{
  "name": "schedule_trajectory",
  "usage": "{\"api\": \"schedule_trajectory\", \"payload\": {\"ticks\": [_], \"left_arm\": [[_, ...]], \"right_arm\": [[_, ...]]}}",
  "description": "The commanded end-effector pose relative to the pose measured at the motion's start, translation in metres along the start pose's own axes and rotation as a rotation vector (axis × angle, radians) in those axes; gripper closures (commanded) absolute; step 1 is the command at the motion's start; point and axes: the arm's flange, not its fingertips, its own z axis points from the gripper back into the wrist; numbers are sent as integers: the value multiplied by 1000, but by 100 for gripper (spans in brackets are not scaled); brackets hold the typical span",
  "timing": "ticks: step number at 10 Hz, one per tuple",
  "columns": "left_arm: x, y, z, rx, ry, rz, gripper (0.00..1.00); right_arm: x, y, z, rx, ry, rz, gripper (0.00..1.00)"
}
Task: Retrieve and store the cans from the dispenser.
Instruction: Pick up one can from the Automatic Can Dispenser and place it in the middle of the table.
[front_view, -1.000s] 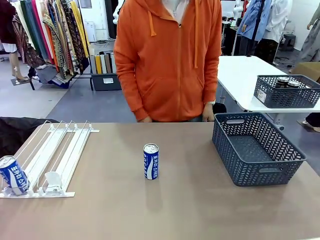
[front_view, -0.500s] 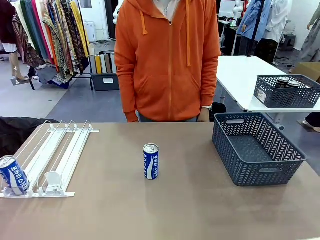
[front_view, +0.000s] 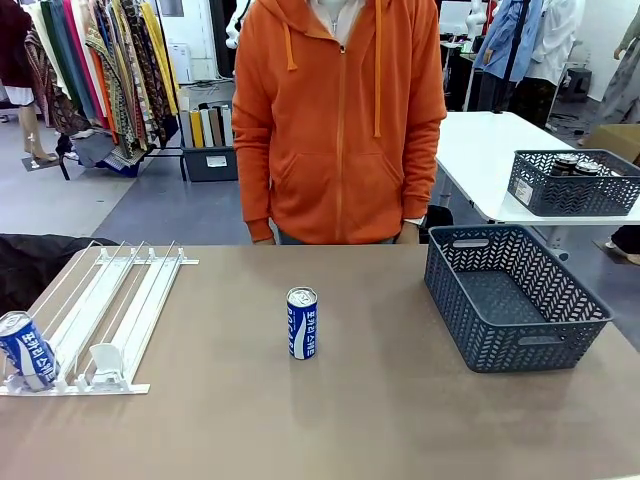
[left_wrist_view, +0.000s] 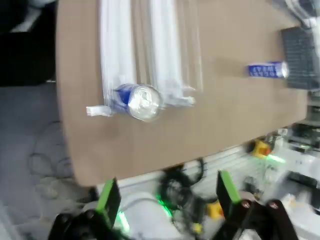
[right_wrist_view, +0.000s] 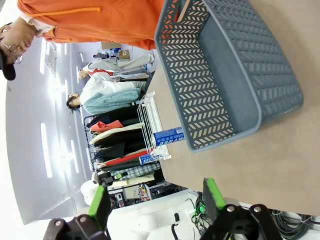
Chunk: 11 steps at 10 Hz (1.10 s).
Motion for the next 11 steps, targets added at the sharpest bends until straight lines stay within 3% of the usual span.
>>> {"api": "schedule_trajectory", "payload": {"ticks": [1, 3, 4, 8, 9, 10, 11], "left_arm": [[9, -22, -40, 302, -27, 3, 0], [34, -38, -47, 411, -129, 147, 0], [19, -32, -30, 282, -66, -22, 0], [24, -37, -38, 297, -85, 4, 0], [32, -43, -60, 269, -73, -27, 0], [38, -41, -77, 319, -116, 34, 0], [38, -43, -92, 293, -96, 26, 0]], "right_arm": [[-1, 3, 2, -1, 8, -6, 0], [-1, 3, 2, -1, 8, -6, 0], [-1, 3, 2, -1, 8, -6, 0], [-1, 3, 2, -1, 8, -6, 0], [-1, 3, 2, -1, 8, -6, 0], [-1, 3, 2, -1, 8, -6, 0], [-1, 3, 2, -1, 8, -6, 0]]}}
